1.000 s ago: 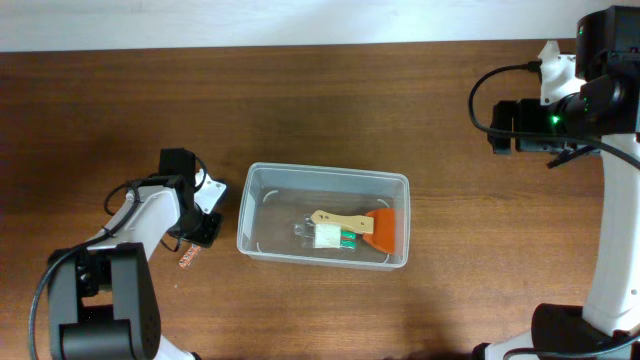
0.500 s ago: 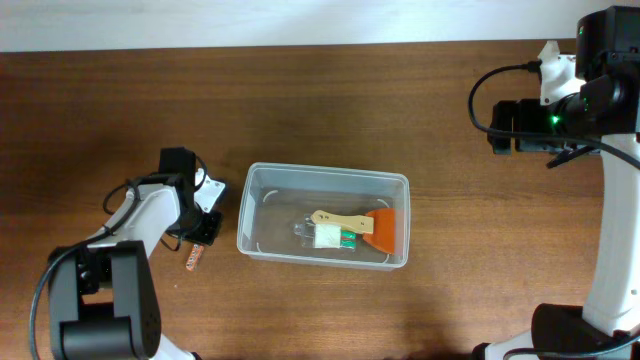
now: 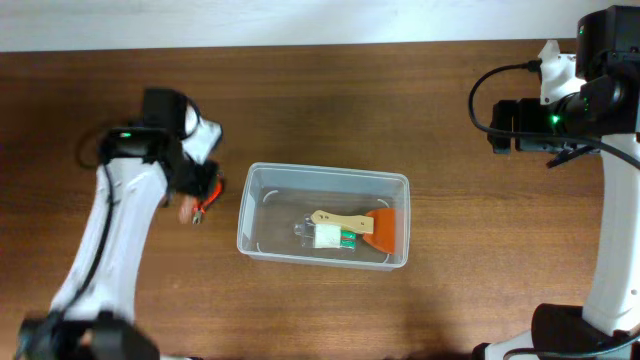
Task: Pack container
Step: 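Carry the socket rail with left gripper into the container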
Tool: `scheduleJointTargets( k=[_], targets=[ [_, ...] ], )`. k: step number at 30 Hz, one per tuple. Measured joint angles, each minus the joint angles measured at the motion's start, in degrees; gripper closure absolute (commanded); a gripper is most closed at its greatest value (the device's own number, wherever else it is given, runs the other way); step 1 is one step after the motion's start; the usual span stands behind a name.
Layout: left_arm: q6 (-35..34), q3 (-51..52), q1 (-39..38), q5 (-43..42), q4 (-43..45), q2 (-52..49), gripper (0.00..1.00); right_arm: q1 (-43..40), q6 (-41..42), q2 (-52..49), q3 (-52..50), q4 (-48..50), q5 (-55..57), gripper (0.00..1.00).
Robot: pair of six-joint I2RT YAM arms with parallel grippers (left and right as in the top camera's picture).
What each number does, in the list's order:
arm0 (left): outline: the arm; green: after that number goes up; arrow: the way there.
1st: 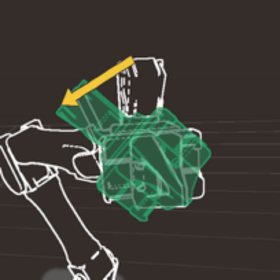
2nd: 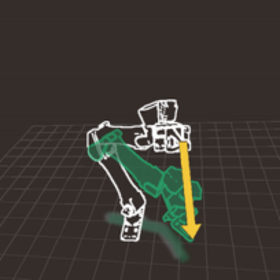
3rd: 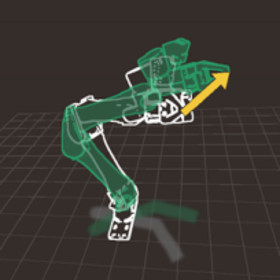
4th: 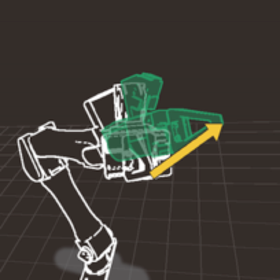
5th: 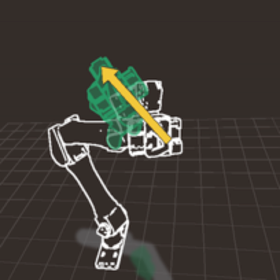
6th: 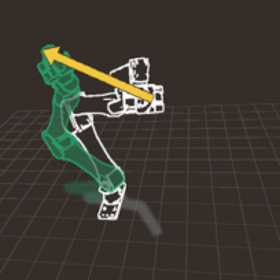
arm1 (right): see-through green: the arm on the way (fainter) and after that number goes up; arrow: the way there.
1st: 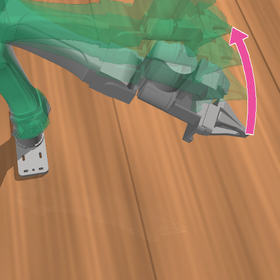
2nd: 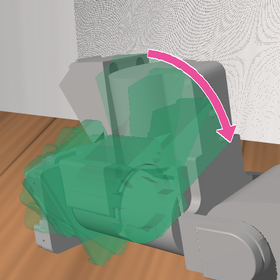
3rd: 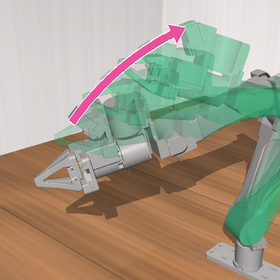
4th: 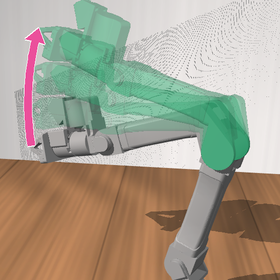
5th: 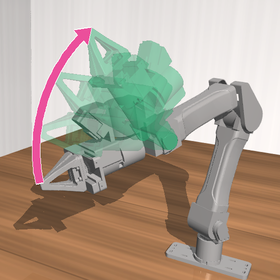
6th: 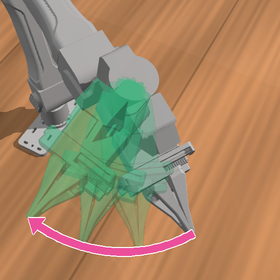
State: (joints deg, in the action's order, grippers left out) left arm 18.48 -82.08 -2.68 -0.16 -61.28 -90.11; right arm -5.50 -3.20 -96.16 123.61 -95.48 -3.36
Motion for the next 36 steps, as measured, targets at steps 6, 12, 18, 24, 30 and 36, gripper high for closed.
scheduleJointTargets(
  k=[6,12,18,24,30,36],
  targets=[
    [9.1,-3.8,-8.3,-5.0,-0.2,4.1,0.98,0.0,0.0,0.0,0.0,0.6,0.0,0.01],
    [23.6,-3.7,-20.1,-8.2,-0.4,0.3,0.98,0.0,0.0,0.0,0.0,0.7,0.0,0.01],
    [29.2,-3.7,-22.9,-9.1,-1.4,-6.9,0.98,0.0,0.0,0.0,0.0,0.7,0.1,0.01],
    [30.4,-3.6,-22.9,-9.1,-2.8,-15.6,0.98,0.0,0.0,0.0,0.0,0.7,0.1,0.01],
    [30.6,-3.5,-22.9,-9.0,-2.8,-21.3,0.66,0.0,0.0,0.0,0.0,0.8,0.1,0.01],
    [30.3,-3.5,-22.9,-9.1,-3.0,-22.9,0.34,0.0,0.0,0.0,0.0,0.7,0.1,0.01]
  ],
)
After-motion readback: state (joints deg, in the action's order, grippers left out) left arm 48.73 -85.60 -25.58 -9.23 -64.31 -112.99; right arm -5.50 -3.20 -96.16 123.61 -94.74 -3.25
